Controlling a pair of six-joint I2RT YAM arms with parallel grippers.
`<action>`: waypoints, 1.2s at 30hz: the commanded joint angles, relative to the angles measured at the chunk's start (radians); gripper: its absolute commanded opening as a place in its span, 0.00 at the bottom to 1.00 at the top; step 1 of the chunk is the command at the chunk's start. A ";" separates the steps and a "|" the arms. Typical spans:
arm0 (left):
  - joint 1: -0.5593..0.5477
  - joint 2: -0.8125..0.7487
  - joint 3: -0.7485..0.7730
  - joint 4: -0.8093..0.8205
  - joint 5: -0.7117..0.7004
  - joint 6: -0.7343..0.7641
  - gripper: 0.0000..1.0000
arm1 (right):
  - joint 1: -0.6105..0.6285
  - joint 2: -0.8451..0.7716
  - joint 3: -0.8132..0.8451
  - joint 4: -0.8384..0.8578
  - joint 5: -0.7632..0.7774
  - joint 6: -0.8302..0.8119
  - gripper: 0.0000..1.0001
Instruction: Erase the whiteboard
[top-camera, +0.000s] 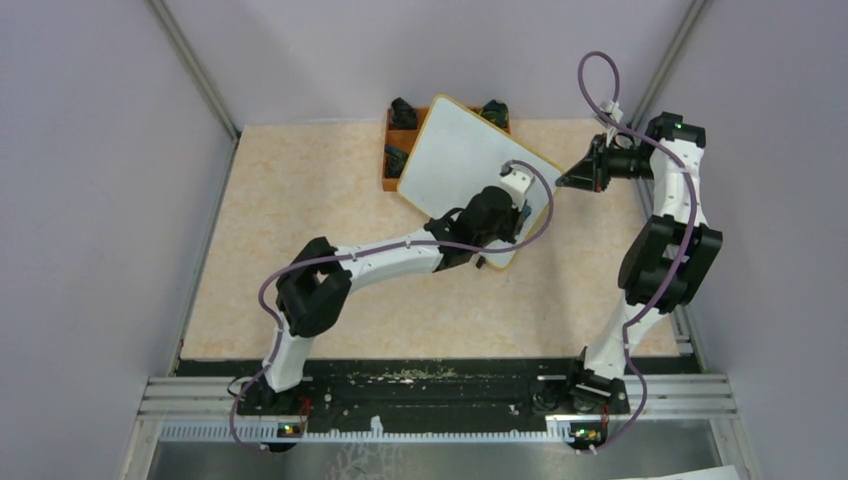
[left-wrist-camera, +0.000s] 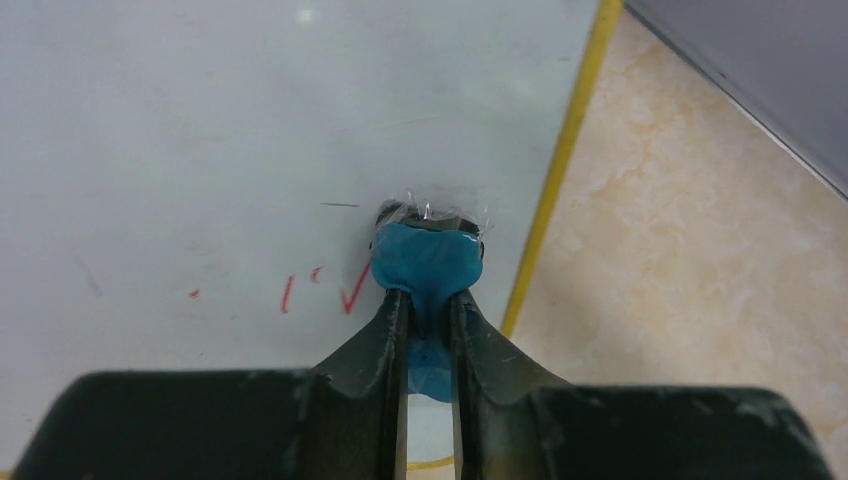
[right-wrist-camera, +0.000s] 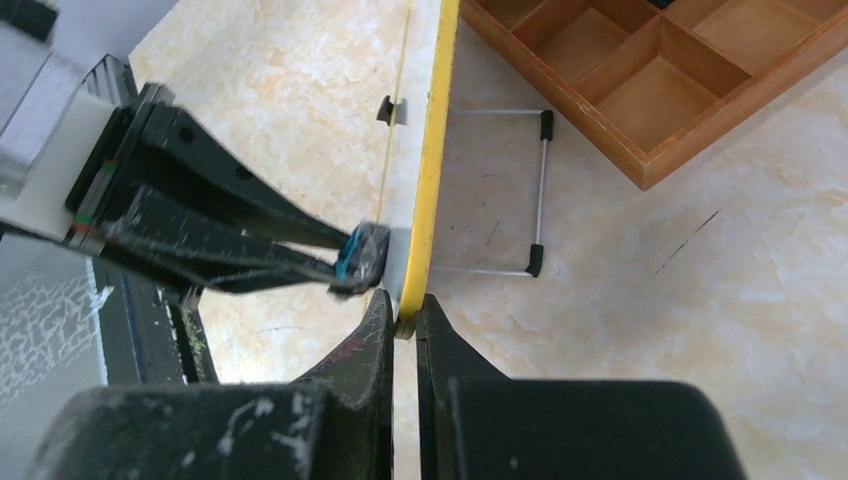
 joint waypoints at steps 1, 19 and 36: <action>0.081 -0.048 -0.063 -0.016 -0.048 -0.003 0.00 | 0.051 -0.019 -0.037 -0.089 0.072 -0.059 0.00; 0.014 0.036 0.088 -0.056 0.000 0.016 0.00 | 0.053 -0.019 -0.032 -0.092 0.077 -0.056 0.00; -0.014 0.063 0.120 -0.092 -0.056 0.047 0.00 | 0.053 -0.024 -0.028 -0.092 0.080 -0.053 0.00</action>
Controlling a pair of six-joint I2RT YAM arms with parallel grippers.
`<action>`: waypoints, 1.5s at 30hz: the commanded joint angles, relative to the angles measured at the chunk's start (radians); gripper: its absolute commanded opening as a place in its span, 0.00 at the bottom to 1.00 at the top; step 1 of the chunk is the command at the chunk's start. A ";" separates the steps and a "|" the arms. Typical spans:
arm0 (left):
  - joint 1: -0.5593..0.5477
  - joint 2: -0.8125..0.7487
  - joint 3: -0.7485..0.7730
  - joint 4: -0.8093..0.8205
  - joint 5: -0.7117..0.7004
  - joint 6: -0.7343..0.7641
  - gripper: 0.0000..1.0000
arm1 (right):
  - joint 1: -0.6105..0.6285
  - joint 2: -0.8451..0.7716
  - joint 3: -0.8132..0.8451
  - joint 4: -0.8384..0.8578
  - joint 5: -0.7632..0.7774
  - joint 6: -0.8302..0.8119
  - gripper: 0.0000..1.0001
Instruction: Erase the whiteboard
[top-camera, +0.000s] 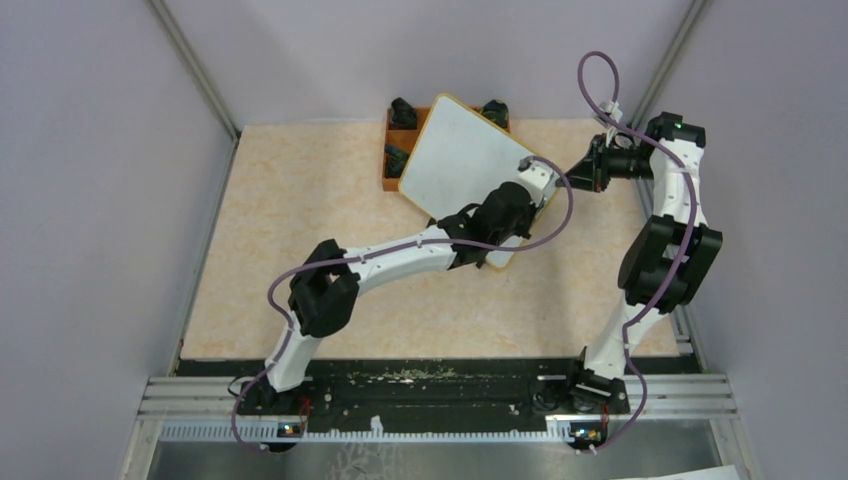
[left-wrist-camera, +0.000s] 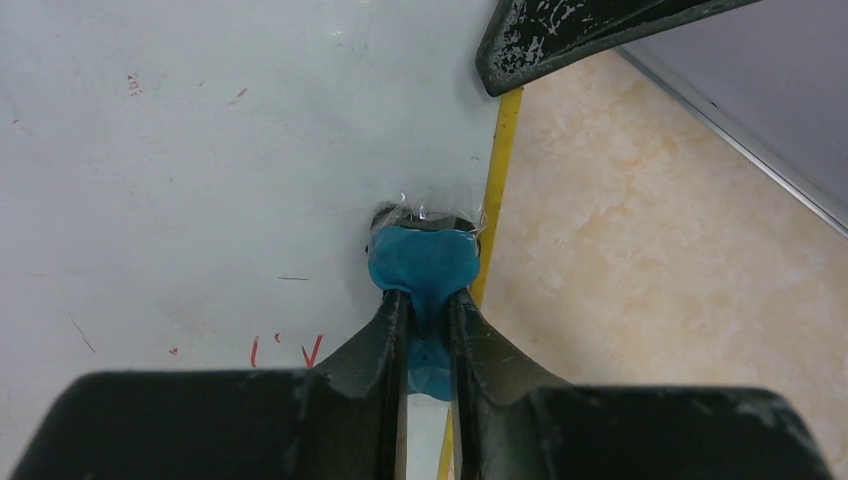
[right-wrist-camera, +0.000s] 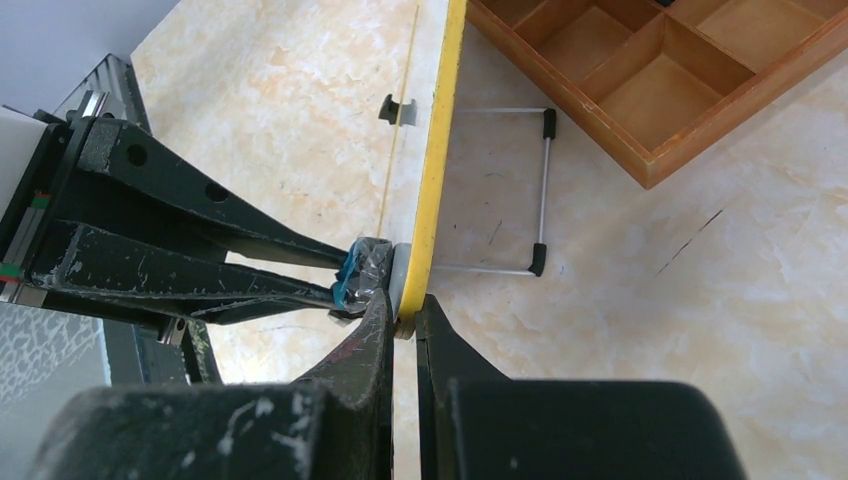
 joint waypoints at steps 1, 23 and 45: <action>0.032 -0.005 -0.069 0.010 -0.001 0.002 0.00 | 0.051 -0.023 -0.029 -0.084 0.085 -0.054 0.00; 0.165 -0.132 -0.267 0.070 -0.007 -0.026 0.00 | 0.051 -0.013 -0.022 -0.081 0.085 -0.053 0.00; 0.053 -0.051 -0.178 0.037 -0.006 -0.027 0.00 | 0.052 -0.024 -0.039 -0.077 0.085 -0.056 0.00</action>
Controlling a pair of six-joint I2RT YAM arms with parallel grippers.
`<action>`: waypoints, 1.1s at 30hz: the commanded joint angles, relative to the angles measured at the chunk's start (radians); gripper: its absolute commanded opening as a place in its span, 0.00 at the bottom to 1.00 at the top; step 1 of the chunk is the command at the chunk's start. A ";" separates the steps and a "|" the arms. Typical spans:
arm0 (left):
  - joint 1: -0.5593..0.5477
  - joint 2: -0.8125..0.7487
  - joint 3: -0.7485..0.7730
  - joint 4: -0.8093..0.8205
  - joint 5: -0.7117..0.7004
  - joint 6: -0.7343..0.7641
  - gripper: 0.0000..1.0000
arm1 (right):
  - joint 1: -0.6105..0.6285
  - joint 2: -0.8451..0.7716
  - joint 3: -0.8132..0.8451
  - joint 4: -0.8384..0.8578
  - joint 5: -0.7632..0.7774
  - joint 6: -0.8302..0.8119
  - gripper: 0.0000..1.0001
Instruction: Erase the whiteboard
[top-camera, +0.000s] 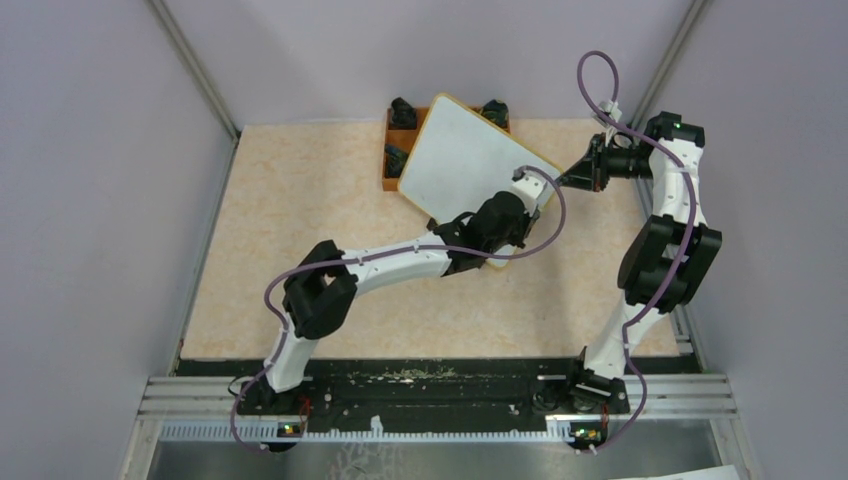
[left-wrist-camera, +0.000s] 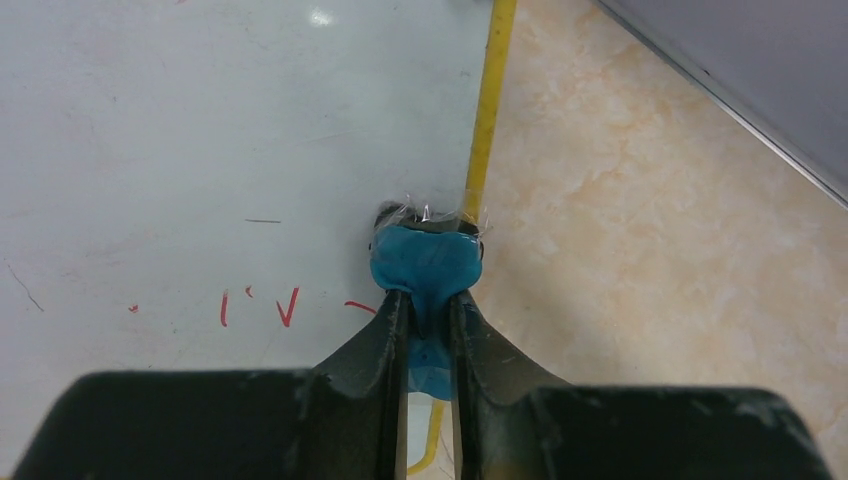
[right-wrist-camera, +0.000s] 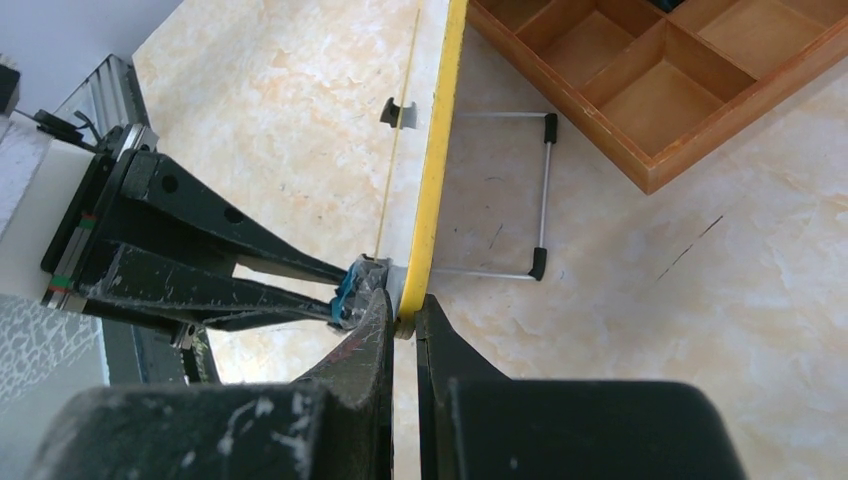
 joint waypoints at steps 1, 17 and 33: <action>0.069 -0.028 -0.091 -0.008 -0.008 -0.014 0.00 | 0.048 -0.025 -0.041 -0.080 0.091 -0.056 0.00; 0.187 -0.104 -0.170 0.003 -0.027 0.002 0.00 | 0.049 -0.017 -0.048 -0.069 0.086 -0.053 0.00; 0.001 -0.001 -0.043 -0.005 0.016 -0.018 0.00 | 0.048 -0.021 -0.049 -0.074 0.092 -0.057 0.00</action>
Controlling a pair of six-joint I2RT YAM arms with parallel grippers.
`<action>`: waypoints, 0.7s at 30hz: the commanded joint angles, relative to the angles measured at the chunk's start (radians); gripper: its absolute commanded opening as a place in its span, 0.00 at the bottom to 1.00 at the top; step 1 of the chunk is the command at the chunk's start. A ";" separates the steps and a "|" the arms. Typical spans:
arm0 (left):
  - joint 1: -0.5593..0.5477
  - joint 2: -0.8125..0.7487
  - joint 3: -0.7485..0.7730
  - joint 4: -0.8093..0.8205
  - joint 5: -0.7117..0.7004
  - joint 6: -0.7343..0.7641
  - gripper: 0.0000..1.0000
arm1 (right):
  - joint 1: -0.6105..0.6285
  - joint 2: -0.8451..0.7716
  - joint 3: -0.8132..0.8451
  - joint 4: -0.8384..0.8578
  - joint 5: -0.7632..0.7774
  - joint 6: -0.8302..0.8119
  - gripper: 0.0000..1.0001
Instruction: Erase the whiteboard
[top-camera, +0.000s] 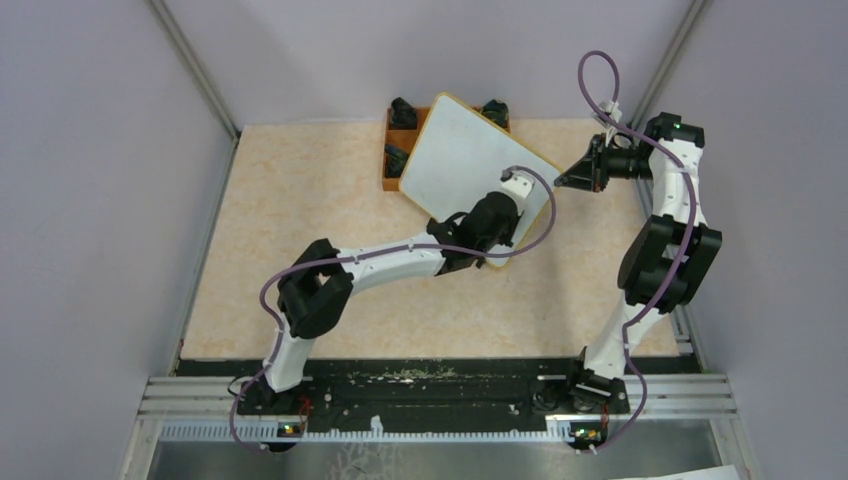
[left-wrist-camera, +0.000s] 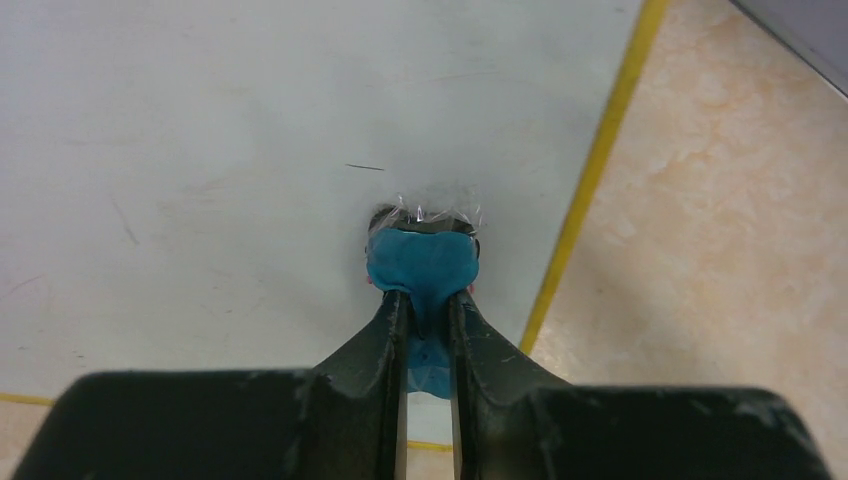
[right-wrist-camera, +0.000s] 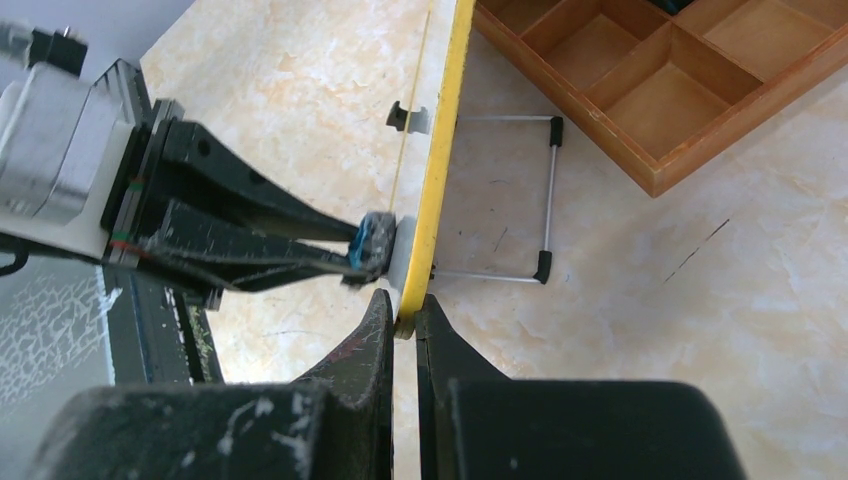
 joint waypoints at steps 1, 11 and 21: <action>-0.029 0.042 0.048 0.001 0.076 -0.011 0.00 | 0.048 -0.021 -0.044 -0.075 0.102 -0.057 0.00; 0.010 0.021 -0.035 -0.009 0.004 -0.005 0.00 | 0.047 -0.023 -0.041 -0.076 0.104 -0.057 0.00; 0.127 -0.085 -0.160 0.016 -0.034 0.019 0.00 | 0.048 -0.015 -0.035 -0.071 0.100 -0.052 0.00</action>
